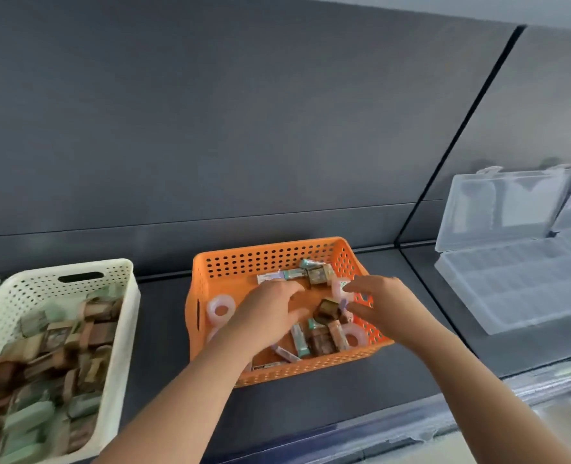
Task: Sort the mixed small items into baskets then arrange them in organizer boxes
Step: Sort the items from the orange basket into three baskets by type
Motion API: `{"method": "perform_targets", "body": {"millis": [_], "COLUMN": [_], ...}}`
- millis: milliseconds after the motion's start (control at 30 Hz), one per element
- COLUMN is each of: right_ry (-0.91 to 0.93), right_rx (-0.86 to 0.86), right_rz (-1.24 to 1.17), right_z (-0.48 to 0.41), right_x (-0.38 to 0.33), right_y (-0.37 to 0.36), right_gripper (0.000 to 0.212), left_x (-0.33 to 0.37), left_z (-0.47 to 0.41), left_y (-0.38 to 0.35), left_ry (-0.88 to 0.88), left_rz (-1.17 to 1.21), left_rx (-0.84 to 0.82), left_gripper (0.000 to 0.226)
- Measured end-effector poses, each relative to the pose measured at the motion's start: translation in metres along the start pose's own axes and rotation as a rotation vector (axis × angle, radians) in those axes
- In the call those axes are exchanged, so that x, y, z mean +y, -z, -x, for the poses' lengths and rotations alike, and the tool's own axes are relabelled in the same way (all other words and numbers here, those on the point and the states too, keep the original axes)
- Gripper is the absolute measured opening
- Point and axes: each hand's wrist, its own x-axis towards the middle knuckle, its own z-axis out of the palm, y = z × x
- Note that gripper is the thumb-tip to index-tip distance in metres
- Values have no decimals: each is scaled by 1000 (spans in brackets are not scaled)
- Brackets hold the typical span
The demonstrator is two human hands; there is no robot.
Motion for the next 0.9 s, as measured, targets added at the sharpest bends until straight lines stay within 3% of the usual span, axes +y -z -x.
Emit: {"method": "perform_targets", "body": {"millis": [200,533,667,900], "right_ry": [170,335,309,282], "right_rx": [-94,-295,-303,-141], "right_rz": [16,378,308,12], "right_z": [-15,-40,-41,-32], "right_x": [30,16,14,34], "right_y": [4,-4,3,26], "right_gripper": [30,22,19,6], "left_x": [19,11,16,25], "left_z": [-39,-39,-35,-42], "left_y": [-37,-44,-41,-46], "left_ry": [141,186,99,-39], "left_rz": [127,210,174,130], "left_rx": [-305,-254,-155,-247], "left_gripper": [71,64,42,21]}}
